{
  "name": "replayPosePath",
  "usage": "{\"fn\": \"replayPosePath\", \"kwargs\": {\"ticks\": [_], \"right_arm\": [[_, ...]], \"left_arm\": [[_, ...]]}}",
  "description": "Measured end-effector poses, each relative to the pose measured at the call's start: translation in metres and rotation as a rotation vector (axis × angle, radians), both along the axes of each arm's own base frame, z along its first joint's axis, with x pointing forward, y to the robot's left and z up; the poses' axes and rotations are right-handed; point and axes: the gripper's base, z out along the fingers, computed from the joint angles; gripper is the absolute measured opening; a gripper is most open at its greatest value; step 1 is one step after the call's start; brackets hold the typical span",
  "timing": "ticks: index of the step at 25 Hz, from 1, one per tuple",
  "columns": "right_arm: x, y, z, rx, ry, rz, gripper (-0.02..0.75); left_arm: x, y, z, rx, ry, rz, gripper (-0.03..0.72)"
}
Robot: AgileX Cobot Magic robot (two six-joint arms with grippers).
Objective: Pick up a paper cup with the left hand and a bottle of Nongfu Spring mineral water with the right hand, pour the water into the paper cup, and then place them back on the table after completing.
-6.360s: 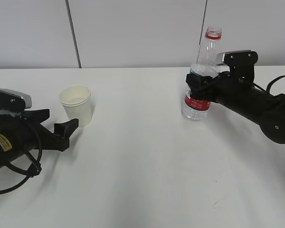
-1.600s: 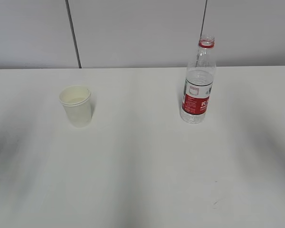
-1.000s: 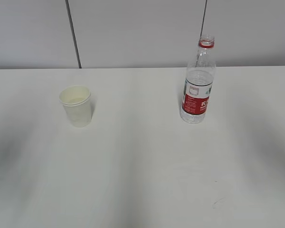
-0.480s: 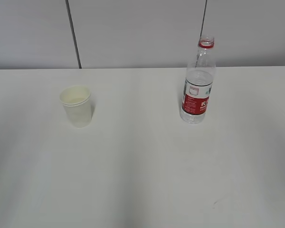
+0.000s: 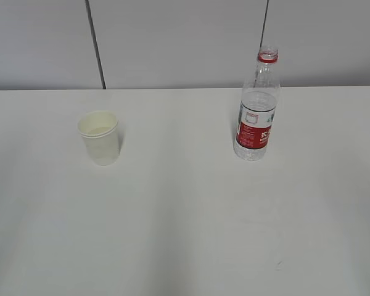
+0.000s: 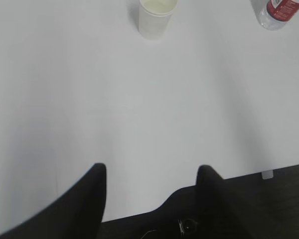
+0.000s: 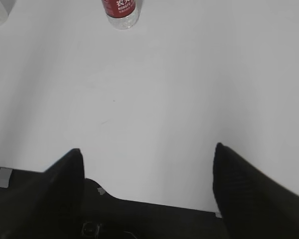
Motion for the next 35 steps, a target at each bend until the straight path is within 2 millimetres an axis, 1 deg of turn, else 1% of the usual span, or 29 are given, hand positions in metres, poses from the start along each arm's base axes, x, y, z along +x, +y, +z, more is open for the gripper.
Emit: {"fn": "replayPosePath", "kwargs": {"ticks": [5,9,11,15,18,20,23,29,31,35], "right_arm": [[-0.016,-0.002,-0.011,-0.032,-0.046,0.034,0.59],[-0.025,-0.003,-0.027,-0.042,-0.054,0.043,0.59],[-0.03,-0.003,-0.036,-0.045,-0.063,0.046,0.59],[-0.038,-0.004,-0.051,-0.052,-0.111,0.054,0.59],[-0.042,-0.005,-0.06,-0.068,-0.157,0.068,0.59],[-0.045,-0.005,-0.065,-0.069,-0.175,0.07,0.59],[-0.045,-0.005,-0.069,-0.071,-0.195,0.072,0.59],[-0.039,-0.005,-0.079,-0.073,-0.183,0.073,0.59],[-0.039,-0.005,-0.079,-0.075,-0.188,0.072,0.59],[-0.039,-0.005,-0.081,-0.076,-0.192,0.07,0.589]], "left_arm": [[-0.021,0.005,-0.02,-0.009,-0.033,-0.001,0.363],[-0.035,0.009,-0.033,0.026,-0.079,-0.04,0.361],[-0.043,0.011,-0.038,0.055,-0.117,-0.079,0.346],[-0.061,0.015,-0.043,0.063,-0.206,-0.103,0.307],[-0.074,0.019,-0.045,0.053,-0.278,-0.101,0.3],[-0.079,0.021,-0.046,0.054,-0.318,-0.092,0.3],[-0.075,0.022,-0.051,0.069,-0.328,-0.078,0.297],[-0.055,0.016,-0.077,0.078,-0.282,-0.086,0.295],[-0.051,0.015,-0.08,0.073,-0.296,-0.087,0.294],[-0.049,0.014,-0.08,0.07,-0.305,-0.087,0.293]]}}
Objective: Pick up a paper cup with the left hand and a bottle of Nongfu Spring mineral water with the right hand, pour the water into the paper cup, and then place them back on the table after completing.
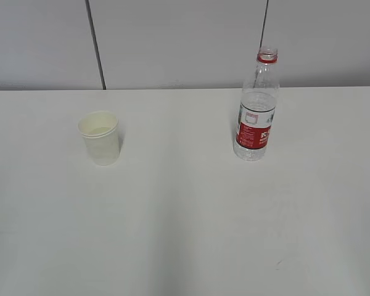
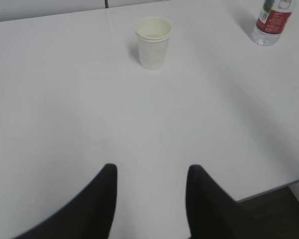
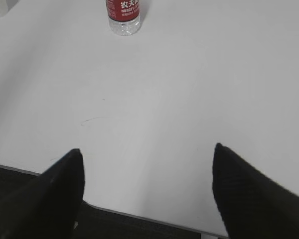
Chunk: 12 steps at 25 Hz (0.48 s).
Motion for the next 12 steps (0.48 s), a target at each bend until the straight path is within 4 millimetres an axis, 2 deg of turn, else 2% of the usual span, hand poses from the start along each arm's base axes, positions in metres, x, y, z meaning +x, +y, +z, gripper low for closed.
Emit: {"fn": "replayPosePath", "kwargs": {"ticks": [12], "right_arm": [[-0.0022,-0.0004,0.0,-0.001,-0.018,0.0,0.589]], "left_arm": [[0.0001,-0.0001,0.0002,-0.001,-0.003,0.0,0.291]]}}
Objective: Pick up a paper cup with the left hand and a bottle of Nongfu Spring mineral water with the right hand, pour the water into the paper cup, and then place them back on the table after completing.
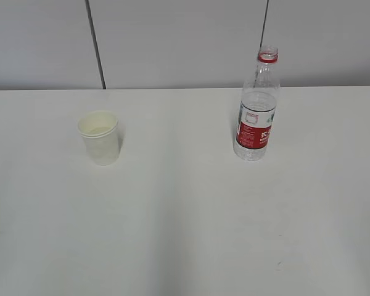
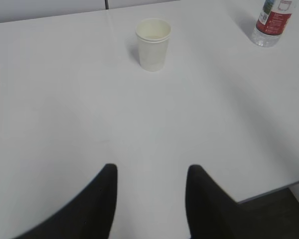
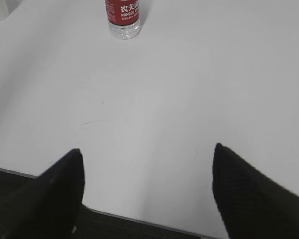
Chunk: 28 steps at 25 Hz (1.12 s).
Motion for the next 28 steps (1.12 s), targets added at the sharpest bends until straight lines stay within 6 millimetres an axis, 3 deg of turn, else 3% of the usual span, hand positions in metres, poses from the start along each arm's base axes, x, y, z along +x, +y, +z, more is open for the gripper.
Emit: {"fn": "replayPosePath", "kwargs": {"ticks": [28], "right_arm": [[-0.0003,-0.0021,0.0002,-0.032,-0.009,-0.108,0.589]], "left_arm": [[-0.0005,-0.0025,0.0,-0.009,0.002,0.132,0.291]]}}
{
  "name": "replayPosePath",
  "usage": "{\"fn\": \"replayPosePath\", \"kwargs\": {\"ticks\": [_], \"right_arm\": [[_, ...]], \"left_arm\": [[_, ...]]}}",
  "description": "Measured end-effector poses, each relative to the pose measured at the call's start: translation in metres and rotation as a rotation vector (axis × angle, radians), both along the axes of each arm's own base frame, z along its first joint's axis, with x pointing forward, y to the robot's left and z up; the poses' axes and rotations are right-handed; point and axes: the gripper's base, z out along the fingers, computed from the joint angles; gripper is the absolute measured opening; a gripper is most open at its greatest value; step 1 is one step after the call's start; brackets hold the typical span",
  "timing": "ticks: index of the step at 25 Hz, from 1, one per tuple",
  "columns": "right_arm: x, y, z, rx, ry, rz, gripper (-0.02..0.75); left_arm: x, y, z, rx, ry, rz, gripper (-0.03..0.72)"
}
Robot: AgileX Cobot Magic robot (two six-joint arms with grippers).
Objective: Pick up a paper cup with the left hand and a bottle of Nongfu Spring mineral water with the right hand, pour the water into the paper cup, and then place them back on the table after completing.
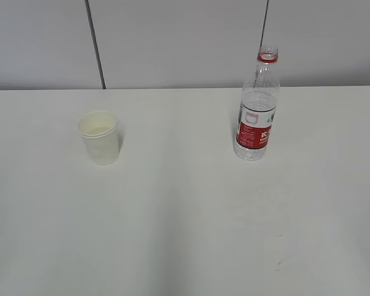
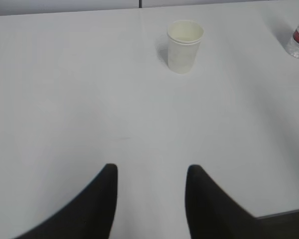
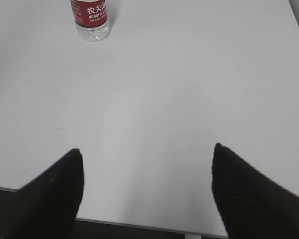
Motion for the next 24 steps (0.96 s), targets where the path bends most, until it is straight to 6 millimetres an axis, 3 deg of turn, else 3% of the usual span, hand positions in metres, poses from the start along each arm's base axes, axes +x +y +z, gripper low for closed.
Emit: {"fn": "replayPosePath", "kwargs": {"ticks": [15,21,24], "right_arm": [[0.0001,0.0,0.0001,0.0,-0.002,0.0,0.589],[0.0001,0.0,0.0001,0.0,-0.002,0.0,0.589],[0.0001,0.0,0.0001,0.0,-0.002,0.0,0.589]], "left_arm": [[0.0,0.0,0.0,0.0,0.0,0.0,0.306],[0.0001,0.0004,0.0,-0.004,0.0,0.007,0.629],[0.0001,0.0004,0.0,-0.005,0.001,0.008,0.644]]}}
